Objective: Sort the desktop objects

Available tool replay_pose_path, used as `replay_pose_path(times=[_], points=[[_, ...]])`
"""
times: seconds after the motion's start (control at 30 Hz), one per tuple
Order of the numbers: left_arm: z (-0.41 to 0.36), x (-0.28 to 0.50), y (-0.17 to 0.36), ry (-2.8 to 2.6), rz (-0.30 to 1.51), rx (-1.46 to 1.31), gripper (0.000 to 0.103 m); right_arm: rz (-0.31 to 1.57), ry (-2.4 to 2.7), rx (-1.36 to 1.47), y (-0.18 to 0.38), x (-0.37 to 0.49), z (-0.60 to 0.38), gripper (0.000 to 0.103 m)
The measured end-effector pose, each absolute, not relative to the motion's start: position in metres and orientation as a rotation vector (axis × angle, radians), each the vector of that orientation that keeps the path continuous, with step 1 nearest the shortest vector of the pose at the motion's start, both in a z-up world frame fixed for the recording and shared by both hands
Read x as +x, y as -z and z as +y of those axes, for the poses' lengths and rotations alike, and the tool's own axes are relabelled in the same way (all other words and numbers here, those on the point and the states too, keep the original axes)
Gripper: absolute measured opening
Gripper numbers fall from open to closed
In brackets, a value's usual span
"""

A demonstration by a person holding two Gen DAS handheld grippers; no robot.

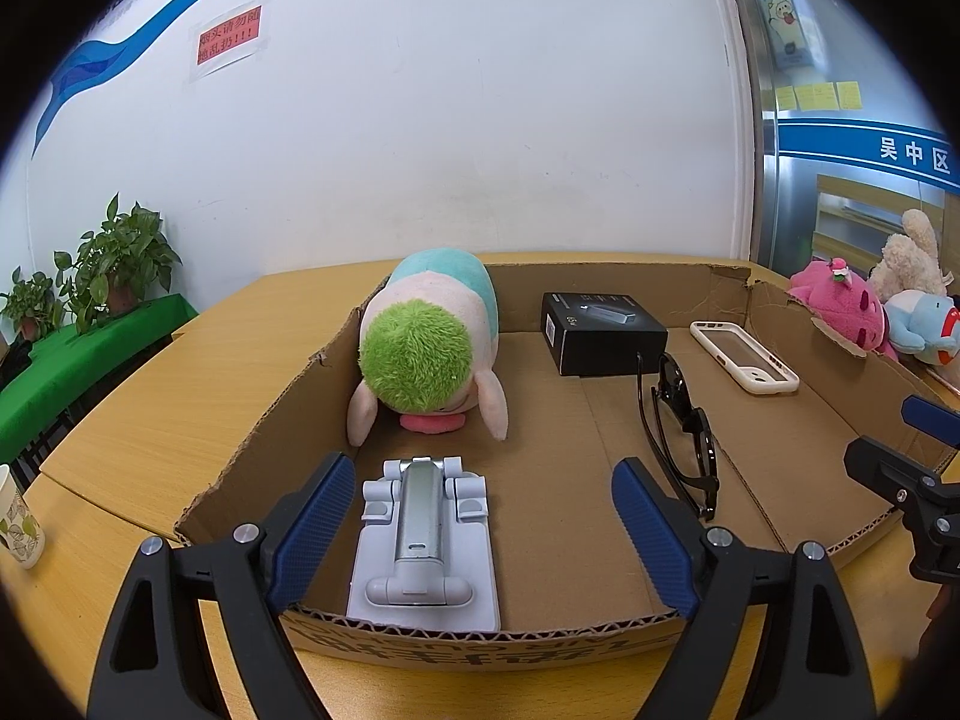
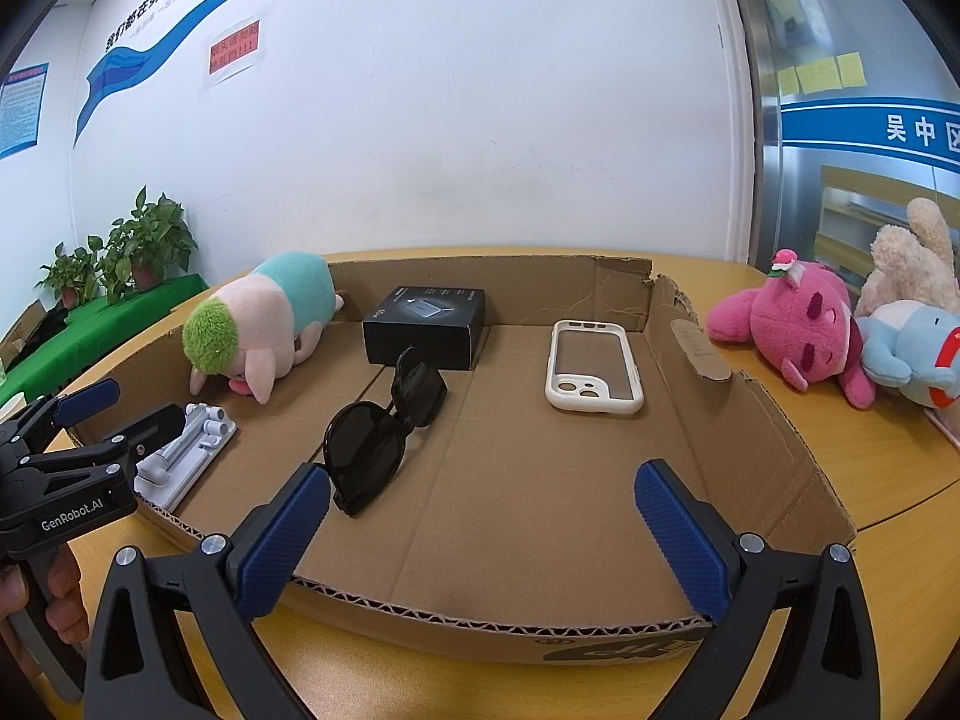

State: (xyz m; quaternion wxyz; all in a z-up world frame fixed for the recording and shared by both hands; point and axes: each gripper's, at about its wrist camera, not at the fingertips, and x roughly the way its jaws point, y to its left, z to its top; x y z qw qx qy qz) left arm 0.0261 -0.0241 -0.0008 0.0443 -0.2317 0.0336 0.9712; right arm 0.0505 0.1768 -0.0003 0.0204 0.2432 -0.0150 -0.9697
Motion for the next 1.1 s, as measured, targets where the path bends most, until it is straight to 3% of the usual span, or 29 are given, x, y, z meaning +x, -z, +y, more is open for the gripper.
replay_pose_path(times=[1.1], points=[[-0.0248, 0.0256, 0.0004, -2.971, 0.105, -0.717, 0.088, -0.046, 3.008, 0.756, 0.0006, 0.0511, 0.1762, 0.103]])
